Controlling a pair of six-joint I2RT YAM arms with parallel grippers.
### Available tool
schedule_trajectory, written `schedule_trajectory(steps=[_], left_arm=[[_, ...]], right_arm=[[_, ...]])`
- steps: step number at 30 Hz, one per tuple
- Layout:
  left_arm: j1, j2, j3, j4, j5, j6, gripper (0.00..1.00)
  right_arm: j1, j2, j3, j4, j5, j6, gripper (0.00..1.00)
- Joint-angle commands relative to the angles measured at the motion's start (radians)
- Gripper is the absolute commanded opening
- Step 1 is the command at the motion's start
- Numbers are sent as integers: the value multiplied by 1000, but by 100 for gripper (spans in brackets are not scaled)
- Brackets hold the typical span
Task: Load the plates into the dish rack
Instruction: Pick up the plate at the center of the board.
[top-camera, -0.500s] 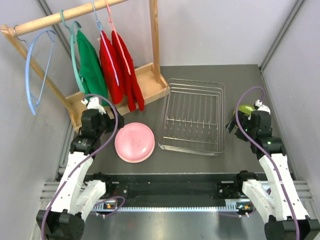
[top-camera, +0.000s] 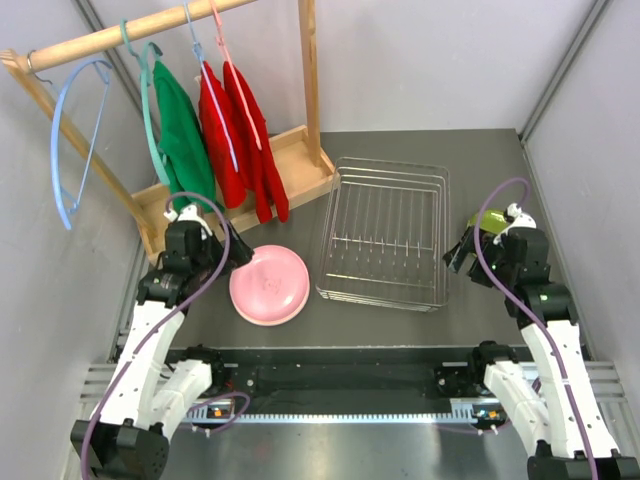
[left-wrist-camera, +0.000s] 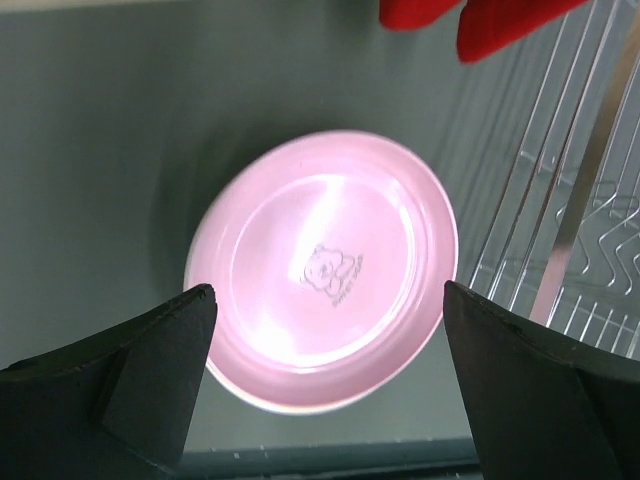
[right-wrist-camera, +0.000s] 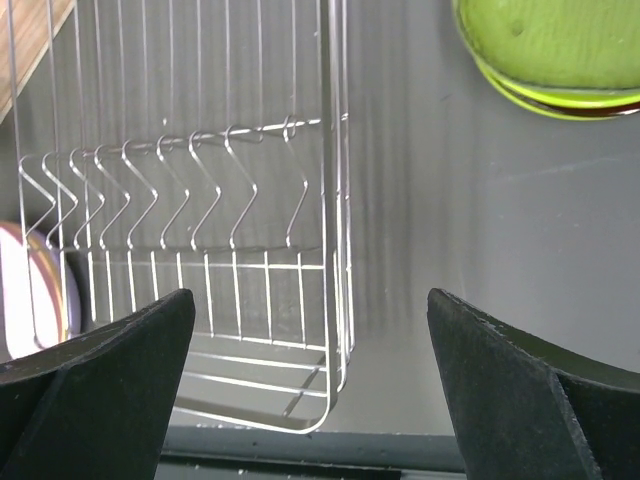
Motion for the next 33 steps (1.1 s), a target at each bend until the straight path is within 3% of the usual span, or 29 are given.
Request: schedule_trajectory(steps=[1, 8, 12, 18, 24, 27, 33], left_arm=[[-1, -12, -16, -94, 52, -86, 99], [-13, 5, 45, -219, -86, -111, 99], [-15, 42, 43, -227, -76, -123, 99], [-33, 55, 10, -160, -33, -158, 99], [-138, 117, -56, -40, -48, -203, 99], [-191, 175, -47, -28, -145, -204, 99], [-197, 215, -35, -71, -261, -226, 99]], right_arm=[[5, -20, 9, -7, -40, -7, 99], [5, -3, 0, 14, -72, 6, 99], [4, 17, -6, 14, -68, -10, 99], [4, 34, -15, 31, -86, -12, 99], [4, 47, -14, 28, -86, -23, 99], [5, 50, -17, 33, -94, -23, 99], [4, 60, -20, 28, -94, -23, 99]])
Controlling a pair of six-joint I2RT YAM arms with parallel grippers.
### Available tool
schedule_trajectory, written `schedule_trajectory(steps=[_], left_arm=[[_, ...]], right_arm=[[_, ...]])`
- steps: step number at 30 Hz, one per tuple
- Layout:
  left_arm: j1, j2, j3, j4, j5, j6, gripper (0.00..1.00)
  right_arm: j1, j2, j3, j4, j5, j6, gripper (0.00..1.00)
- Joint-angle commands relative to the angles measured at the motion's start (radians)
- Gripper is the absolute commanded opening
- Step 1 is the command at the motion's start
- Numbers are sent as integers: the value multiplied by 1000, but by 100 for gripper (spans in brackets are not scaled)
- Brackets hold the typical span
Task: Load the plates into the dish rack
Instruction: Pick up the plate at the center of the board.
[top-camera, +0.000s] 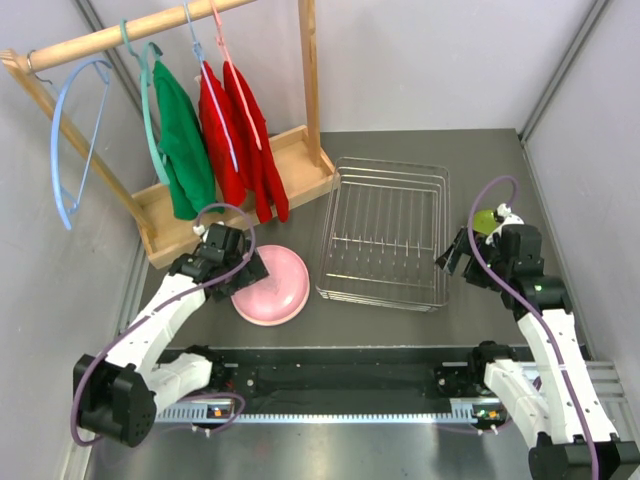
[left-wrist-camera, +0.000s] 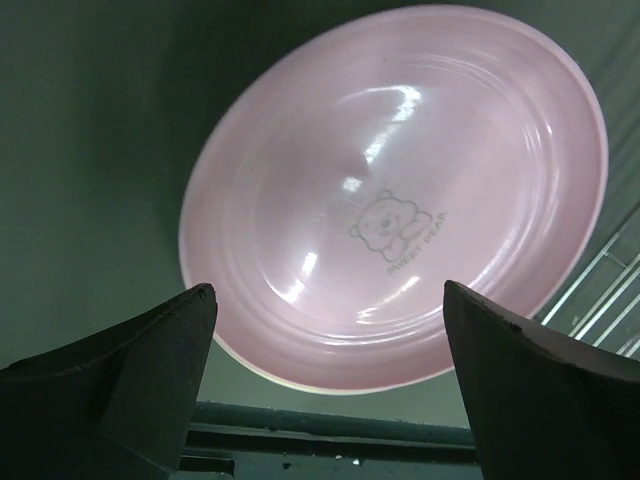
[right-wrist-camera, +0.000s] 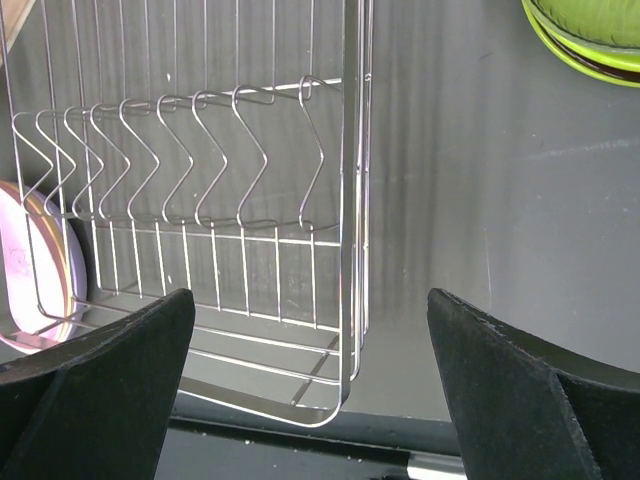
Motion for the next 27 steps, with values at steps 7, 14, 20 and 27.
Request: schedule_trajectory(steps=[7, 14, 20, 27], left_arm=[[-1, -44, 11, 43, -288, -3, 99], [7, 36, 12, 127, -299, 22, 99], [10, 77, 3, 173, -299, 43, 95], [16, 68, -86, 209, -282, 17, 86]], right_arm=[[4, 22, -11, 46, -21, -14, 99], [5, 37, -9, 49, -33, -14, 99], [5, 38, -6, 48, -44, -16, 99], [5, 32, -8, 40, -44, -17, 99]])
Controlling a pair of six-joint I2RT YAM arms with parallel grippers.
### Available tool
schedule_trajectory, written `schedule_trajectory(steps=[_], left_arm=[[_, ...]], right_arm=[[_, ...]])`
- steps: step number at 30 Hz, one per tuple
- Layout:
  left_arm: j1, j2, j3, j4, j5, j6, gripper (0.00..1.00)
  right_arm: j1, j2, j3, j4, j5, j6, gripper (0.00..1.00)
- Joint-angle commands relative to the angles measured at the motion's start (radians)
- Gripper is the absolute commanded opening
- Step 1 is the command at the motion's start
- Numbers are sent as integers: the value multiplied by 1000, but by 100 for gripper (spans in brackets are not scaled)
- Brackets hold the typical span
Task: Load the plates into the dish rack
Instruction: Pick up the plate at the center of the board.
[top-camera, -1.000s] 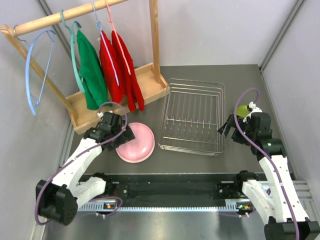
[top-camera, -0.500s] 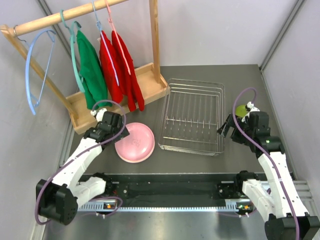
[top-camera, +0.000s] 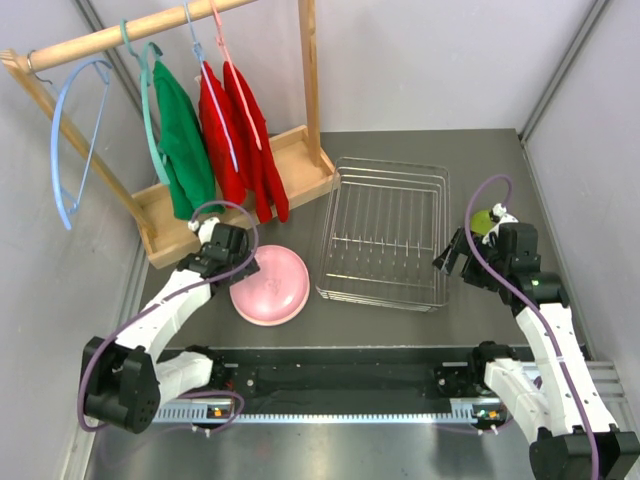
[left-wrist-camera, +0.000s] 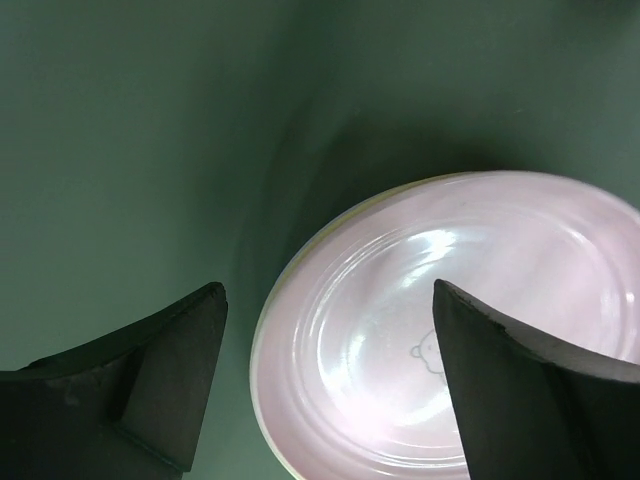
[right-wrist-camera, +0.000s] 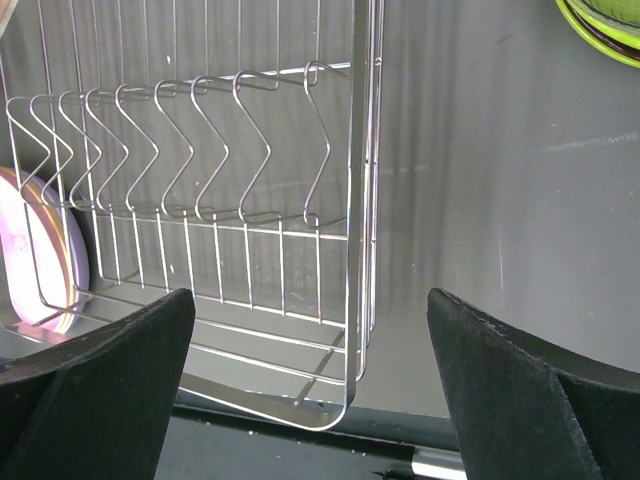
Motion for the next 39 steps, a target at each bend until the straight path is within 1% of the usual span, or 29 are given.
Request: schedule_trajectory(steps=[1, 8, 11, 12, 14, 15, 16, 18, 19, 21, 23, 32, 33, 34, 36, 39], left_arm=[[5, -17, -61, 60, -4, -15, 85], [10, -14, -103, 68, -1, -22, 74], [10, -25, -104, 60, -4, -25, 65], [10, -31, -104, 57, -4, -28, 58], [11, -37, -103, 48, -4, -30, 47], [10, -42, -103, 45, -1, -30, 44], [10, -42, -104, 45, 4, -30, 36], [10, -45, -104, 45, 9, -28, 30], [10, -46, -103, 45, 10, -28, 22], [11, -51, -101, 39, 10, -30, 15], [10, -56, -92, 22, 7, -33, 11], [10, -94, -23, -43, -5, -27, 11], [10, -92, -18, -46, -5, -25, 15], [11, -91, -11, -52, -4, -21, 15], [10, -77, -6, -57, -2, -12, 12], [10, -59, -6, -63, 9, -10, 14]], right_arm=[[5, -6, -1, 31, -12, -14, 99], [4, -9, -3, 31, -15, -14, 99], [5, -6, -4, 32, -17, -14, 99], [5, -4, -4, 34, -15, -16, 99], [4, -4, -6, 34, -17, -14, 99], [5, -1, -6, 35, -15, -14, 99], [4, -3, -7, 35, -15, -13, 99], [4, -1, -7, 35, -15, -11, 99], [4, 0, -7, 35, -14, -11, 99], [5, 2, -7, 35, -14, -11, 99], [5, 2, -7, 35, -15, -11, 99], [4, 3, -7, 35, -15, -9, 99], [5, 5, -9, 35, -15, -9, 99], [5, 3, -9, 37, -15, -9, 99], [5, 6, -10, 37, -14, -9, 99], [4, 5, -9, 35, -14, -6, 99]])
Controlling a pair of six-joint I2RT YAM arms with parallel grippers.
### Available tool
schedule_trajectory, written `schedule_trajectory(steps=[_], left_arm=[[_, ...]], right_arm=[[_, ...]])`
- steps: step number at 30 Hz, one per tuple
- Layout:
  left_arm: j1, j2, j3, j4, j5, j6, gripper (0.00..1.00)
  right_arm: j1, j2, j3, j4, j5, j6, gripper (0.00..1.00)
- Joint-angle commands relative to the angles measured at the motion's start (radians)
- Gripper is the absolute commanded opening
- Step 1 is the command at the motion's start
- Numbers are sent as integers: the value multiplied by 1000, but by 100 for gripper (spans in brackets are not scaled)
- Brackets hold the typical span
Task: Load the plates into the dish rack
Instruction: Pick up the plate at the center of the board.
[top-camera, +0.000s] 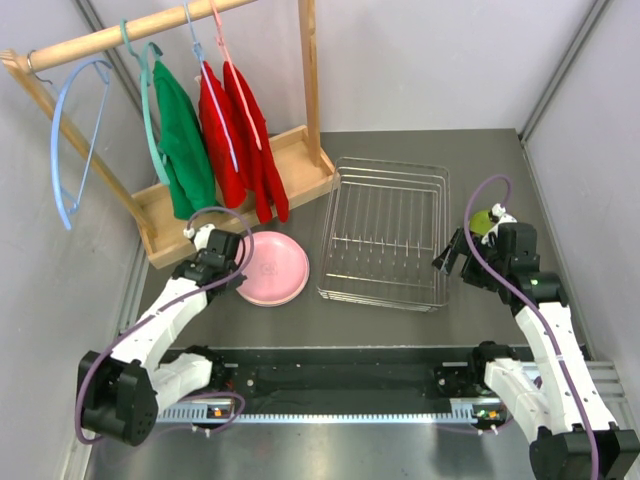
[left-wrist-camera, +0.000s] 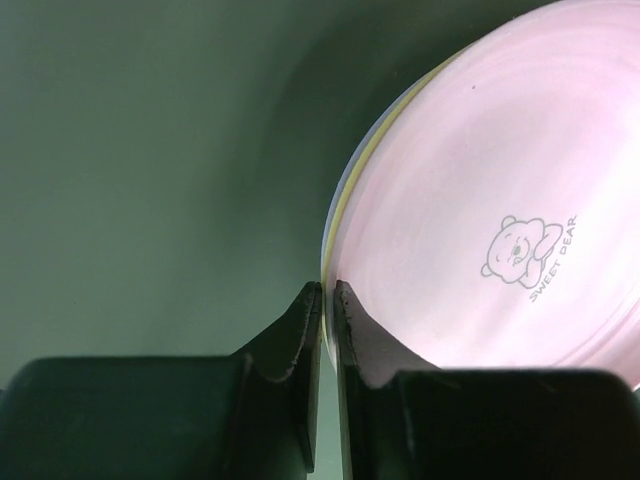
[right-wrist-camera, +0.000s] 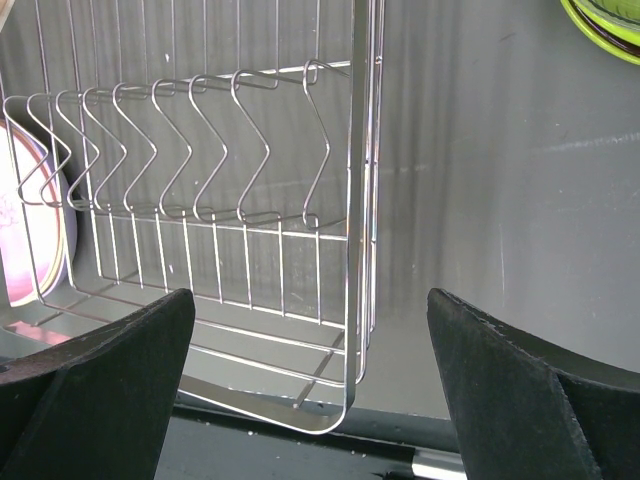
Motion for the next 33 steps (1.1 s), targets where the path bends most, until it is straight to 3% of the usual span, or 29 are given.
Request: schedule_trajectory(steps=[1, 12, 18, 22, 33], left_arm=[[1, 16, 40, -14, 4, 12, 14], [3, 117, 63, -44, 46, 11, 19], [1, 123, 99, -75, 58, 11, 15], [3, 111, 104, -89, 62, 12, 0], [1, 69, 138, -126, 56, 16, 0]], right_arm=[[4, -1, -2, 27, -12, -8, 99], [4, 0, -5, 29, -13, -5, 99], [4, 2, -5, 29, -15, -2, 99], [7, -3, -1, 21, -12, -4, 99], [5, 2, -5, 29, -19, -4, 99]])
